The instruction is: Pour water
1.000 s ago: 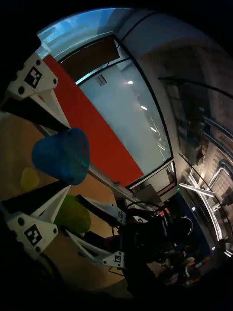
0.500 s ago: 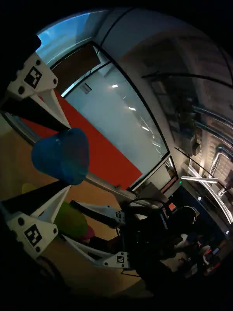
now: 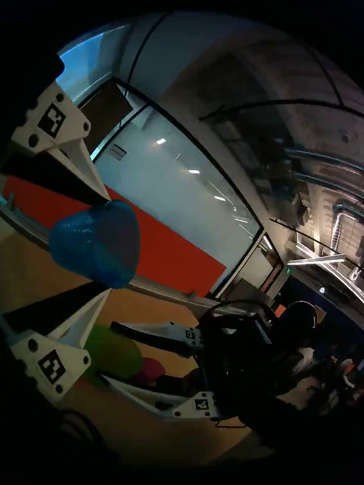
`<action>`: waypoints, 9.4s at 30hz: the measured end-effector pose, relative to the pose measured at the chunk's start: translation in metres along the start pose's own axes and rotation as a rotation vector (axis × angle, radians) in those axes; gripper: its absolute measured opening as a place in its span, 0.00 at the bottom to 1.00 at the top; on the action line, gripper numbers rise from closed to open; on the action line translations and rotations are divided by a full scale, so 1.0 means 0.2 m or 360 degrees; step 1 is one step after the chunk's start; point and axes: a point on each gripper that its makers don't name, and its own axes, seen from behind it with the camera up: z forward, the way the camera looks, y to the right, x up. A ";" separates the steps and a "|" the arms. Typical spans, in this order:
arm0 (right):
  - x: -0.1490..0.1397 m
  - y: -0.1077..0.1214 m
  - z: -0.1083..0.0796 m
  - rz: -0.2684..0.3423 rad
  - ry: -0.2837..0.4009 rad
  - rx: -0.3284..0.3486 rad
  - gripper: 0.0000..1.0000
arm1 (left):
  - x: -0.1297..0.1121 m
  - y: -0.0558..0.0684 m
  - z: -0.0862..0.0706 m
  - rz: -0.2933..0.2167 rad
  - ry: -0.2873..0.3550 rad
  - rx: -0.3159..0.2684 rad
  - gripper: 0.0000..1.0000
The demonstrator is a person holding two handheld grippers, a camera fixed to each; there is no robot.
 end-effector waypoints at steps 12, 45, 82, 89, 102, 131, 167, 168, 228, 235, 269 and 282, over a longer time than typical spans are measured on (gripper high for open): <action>-0.05 -0.01 0.01 0.0015 -0.0014 0.0005 0.95 | 0.02 0.01 -0.01 0.0122 -0.0005 0.0004 0.85; -0.07 -0.01 0.01 0.0021 -0.0008 0.0006 0.94 | 0.06 0.03 0.00 0.0266 0.0012 0.0011 0.85; -0.11 0.00 0.00 0.0030 -0.0008 -0.0006 0.94 | 0.11 0.02 -0.02 0.0446 0.0030 0.0028 0.85; -0.11 0.00 0.01 0.0033 -0.0007 -0.0005 0.94 | 0.11 0.02 -0.03 0.0479 0.0035 0.0032 0.85; -0.13 0.01 0.00 0.0037 -0.0009 -0.0011 0.94 | 0.12 0.04 -0.02 0.0539 0.0048 0.0055 0.85; -0.14 0.01 0.00 0.0037 -0.0010 -0.0012 0.94 | 0.18 0.04 0.00 0.0720 0.0078 0.0105 0.85; -0.14 0.01 0.01 0.0033 -0.0008 -0.0013 0.94 | 0.22 0.03 -0.03 0.0982 0.0090 0.0180 0.85; -0.14 0.01 0.01 0.0034 -0.0007 -0.0013 0.94 | 0.22 0.03 -0.03 0.0987 0.0090 0.0182 0.85; -0.10 0.01 -0.05 0.0013 0.0011 -0.0035 0.94 | -0.27 0.06 0.02 -0.0741 -0.0137 0.0008 0.84; -0.08 0.01 -0.07 0.0009 0.0016 -0.0042 0.94 | -0.33 0.08 0.00 -0.1072 -0.0140 -0.0031 0.84; -0.17 0.01 -0.17 -0.0010 -0.0125 -0.0049 0.94 | -0.57 0.28 -0.03 -0.1341 -0.0321 -0.0153 0.85; -0.32 0.01 -0.19 0.0008 -0.0257 -0.0032 0.94 | -0.67 0.49 -0.02 -0.1336 -0.0469 -0.0289 0.85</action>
